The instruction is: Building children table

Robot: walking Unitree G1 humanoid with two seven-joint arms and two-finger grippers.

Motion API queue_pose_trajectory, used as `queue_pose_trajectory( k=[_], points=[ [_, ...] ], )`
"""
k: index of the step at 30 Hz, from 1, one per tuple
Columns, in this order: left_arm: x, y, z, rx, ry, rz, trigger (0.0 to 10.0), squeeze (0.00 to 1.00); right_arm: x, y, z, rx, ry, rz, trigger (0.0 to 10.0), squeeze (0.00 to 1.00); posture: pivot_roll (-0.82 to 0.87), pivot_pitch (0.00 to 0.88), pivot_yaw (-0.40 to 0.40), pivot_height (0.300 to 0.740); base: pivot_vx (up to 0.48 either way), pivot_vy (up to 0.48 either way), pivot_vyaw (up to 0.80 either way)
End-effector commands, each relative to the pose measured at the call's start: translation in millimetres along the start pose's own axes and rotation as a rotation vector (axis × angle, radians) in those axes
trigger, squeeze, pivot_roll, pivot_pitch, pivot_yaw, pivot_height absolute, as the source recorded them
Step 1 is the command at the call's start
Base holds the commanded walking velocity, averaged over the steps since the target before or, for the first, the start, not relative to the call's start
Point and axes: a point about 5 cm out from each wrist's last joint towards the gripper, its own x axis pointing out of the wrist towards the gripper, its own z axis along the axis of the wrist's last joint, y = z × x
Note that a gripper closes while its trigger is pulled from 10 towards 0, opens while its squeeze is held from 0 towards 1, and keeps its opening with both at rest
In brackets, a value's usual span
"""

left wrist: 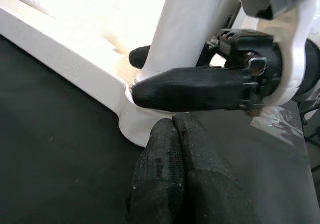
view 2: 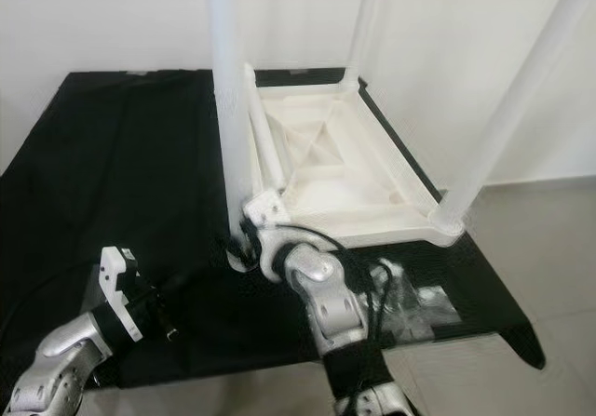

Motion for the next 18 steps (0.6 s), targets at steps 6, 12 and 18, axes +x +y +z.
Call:
queue_pose_trajectory(
  k=[6,12,18],
  points=[
    [2.0,-0.2,-2,-0.008,0.003,0.002,10.0,0.00,-10.3,1.4,34,-0.157,-0.090,0.354,10.0,0.00,0.02,0.036,-0.065,0.740,0.000,0.000,0.00],
    [2.6,0.2,-2,-0.006,0.003,0.004,10.0,0.00,-13.2,-14.0,45,-0.189,-0.091,0.496,10.0,0.00,0.03,0.030,-0.067,0.740,0.000,0.000,0.00],
    [2.7,1.0,-2,-0.005,0.005,0.007,10.0,0.00,-2.3,-37.5,60,-0.165,-0.076,0.542,10.0,0.00,0.04,0.021,-0.069,0.740,0.000,0.000,0.00]
  ],
)
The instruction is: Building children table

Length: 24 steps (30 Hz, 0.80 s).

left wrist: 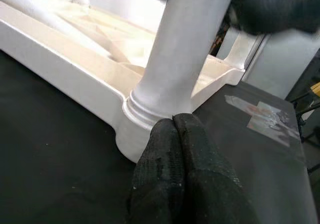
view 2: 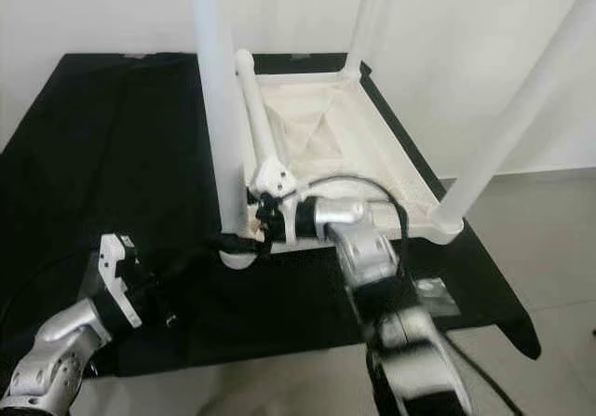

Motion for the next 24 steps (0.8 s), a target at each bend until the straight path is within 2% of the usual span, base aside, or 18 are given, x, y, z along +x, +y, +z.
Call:
queue_pose_trajectory(
  k=[1,2,9,17,19,21,22,23,24],
  points=[
    [-1.1,0.4,-4,-0.007,0.012,0.010,10.0,0.00,-0.3,1.0,-5,0.021,-0.015,0.014,10.0,0.00,0.04,0.021,-0.069,0.740,0.000,0.000,0.00],
    [-1.2,0.4,-4,-0.007,0.013,0.011,10.0,0.00,-0.9,-3.1,-4,0.042,-0.021,0.028,0.0,0.00,0.04,0.021,-0.069,0.740,0.000,0.000,0.00],
    [-1.2,0.0,-5,-0.007,0.013,0.012,10.0,0.00,-5.8,-4.6,-9,0.073,-0.015,0.042,0.0,0.00,0.04,0.021,-0.074,0.740,0.000,0.000,0.00],
    [-1.9,-1.3,-5,-0.013,0.009,0.011,10.0,0.00,-22.8,4.7,-31,0.107,-0.041,-0.081,0.0,0.00,0.02,0.036,-0.073,0.740,0.000,0.000,0.00],
    [-1.8,-1.6,-6,-0.015,0.008,0.009,10.0,0.00,-26.3,13.4,-45,0.126,-0.020,-0.198,0.0,0.00,0.02,0.039,-0.081,0.740,0.000,0.000,0.00],
    [-1.8,-1.6,-6,-0.015,0.008,0.009,10.0,0.00,-25.9,14.8,-47,0.129,-0.017,-0.221,0.0,0.00,0.02,0.039,-0.081,0.740,0.000,0.000,0.00],
    [-2.0,-1.9,-6,-0.014,0.007,0.009,10.0,0.00,-20.4,18.1,-56,0.176,-0.011,-0.328,0.0,0.00,0.02,0.043,-0.090,0.740,0.000,0.000,0.00],
    [-2.3,-1.8,-5,-0.013,0.007,0.009,10.0,0.00,-16.2,20.3,-77,0.289,0.045,-0.660,0.0,0.00,0.01,0.047,-0.083,0.740,0.000,0.000,0.00],
    [-2.3,-1.8,-5,-0.013,0.007,0.009,10.0,0.00,-16.2,20.3,-77,0.289,0.045,-0.660,0.0,0.00,0.01,0.047,-0.083,0.740,0.000,0.000,0.00]
  ],
)
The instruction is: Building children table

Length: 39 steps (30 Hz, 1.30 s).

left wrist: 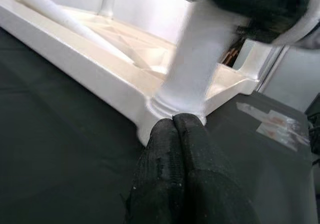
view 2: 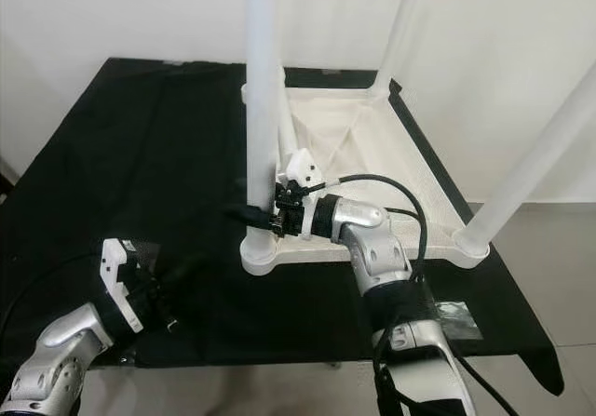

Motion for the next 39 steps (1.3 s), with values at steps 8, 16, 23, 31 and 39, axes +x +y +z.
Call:
queue_pose_trajectory(
  k=[8,16,23,31,39],
  points=[
    [0.6,-2.3,-4,-0.002,0.013,-0.008,10.0,0.00,-6.5,30.5,-63,0.090,0.287,-0.309,0.0,0.00,0.01,0.035,-0.089,0.740,0.000,0.000,0.00],
    [-0.5,0.0,-3,0.003,0.010,0.011,10.0,0.00,1.4,29.9,-53,0.158,0.249,-0.275,10.0,0.00,0.02,0.039,-0.076,0.740,0.000,0.000,0.00],
    [1.6,0.0,-4,-0.005,0.020,-0.001,10.0,0.00,7.2,4.6,-6,-0.002,0.110,0.068,10.0,0.79,0.02,0.031,-0.067,0.740,0.000,0.000,0.00],
    [3.2,0.4,-5,-0.005,0.030,0.000,10.0,0.00,5.1,-13.7,17,-0.100,0.135,0.318,10.0,0.00,0.03,0.020,-0.074,0.740,0.000,0.000,0.00],
    [4.8,0.8,-7,-0.005,0.037,0.003,10.0,0.00,18.2,-35.1,32,-0.095,0.161,0.330,9.1,0.00,0.05,0.000,-0.092,0.740,0.000,0.000,0.00]
  ],
)
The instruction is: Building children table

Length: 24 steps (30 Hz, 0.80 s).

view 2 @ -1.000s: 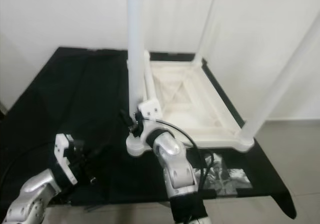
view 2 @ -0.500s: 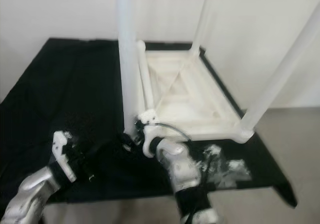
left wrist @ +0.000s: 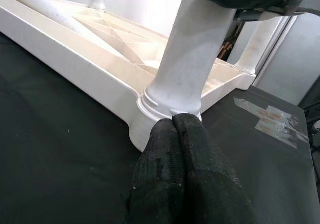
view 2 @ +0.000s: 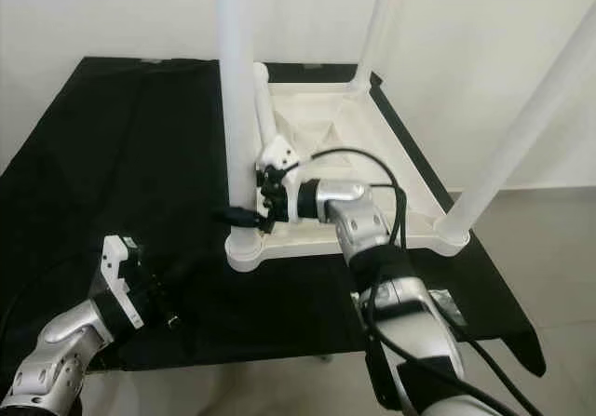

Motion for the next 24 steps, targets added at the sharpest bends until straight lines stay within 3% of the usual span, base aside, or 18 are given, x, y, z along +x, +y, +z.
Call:
queue_pose_trajectory(
  k=[1,9,17,18,19,20,22,23,24],
  points=[
    [0.1,-0.3,-5,-0.003,0.028,0.003,10.0,0.00,-0.8,-2.7,-1,0.011,0.000,0.003,0.0,0.00,0.06,0.000,-0.095,0.740,0.000,0.000,0.00],
    [0.6,0.4,-5,-0.001,0.027,0.005,10.0,0.00,-5.8,-3.1,-2,0.025,-0.019,0.065,0.0,0.00,0.05,0.000,-0.093,0.740,0.000,0.000,0.00],
    [0.3,-0.2,-5,-0.005,0.025,0.001,10.0,0.00,-27.4,-1.6,-30,0.042,-0.019,-0.034,0.0,0.00,0.03,0.011,-0.088,0.740,0.000,0.000,0.00],
    [-1.0,-0.3,-5,-0.005,0.025,0.001,10.0,0.00,-27.6,2.5,-43,0.053,0.015,-0.134,0.0,0.00,0.02,0.019,-0.088,0.740,0.000,0.000,0.00],
    [-1.0,-0.3,-5,-0.005,0.025,0.001,10.0,0.00,-27.6,2.5,-43,0.053,0.015,-0.134,0.0,0.00,0.02,0.019,-0.088,0.740,0.000,0.000,0.00],
    [-2.4,-0.2,-5,-0.004,0.026,0.000,10.0,0.00,-21.5,5.3,-63,0.107,0.043,-0.438,0.0,0.00,0.01,0.025,-0.084,0.740,0.000,0.000,0.00],
    [-2.4,-0.2,-5,-0.004,0.026,0.000,10.0,0.00,-21.5,5.3,-63,0.107,0.043,-0.438,0.0,0.00,0.01,0.025,-0.084,0.740,0.000,0.000,0.00],
    [-3.5,-0.3,-4,-0.004,0.030,-0.003,10.0,0.00,-4.4,42.8,-91,0.204,0.083,-0.563,0.0,0.00,0.01,0.037,-0.070,0.740,0.000,0.000,0.00],
    [-3.5,-0.3,-4,-0.004,0.030,-0.003,10.0,0.00,-4.4,42.8,-91,0.204,0.083,-0.563,0.0,0.00,0.01,0.037,-0.070,0.740,0.000,0.000,0.00]
  ],
)
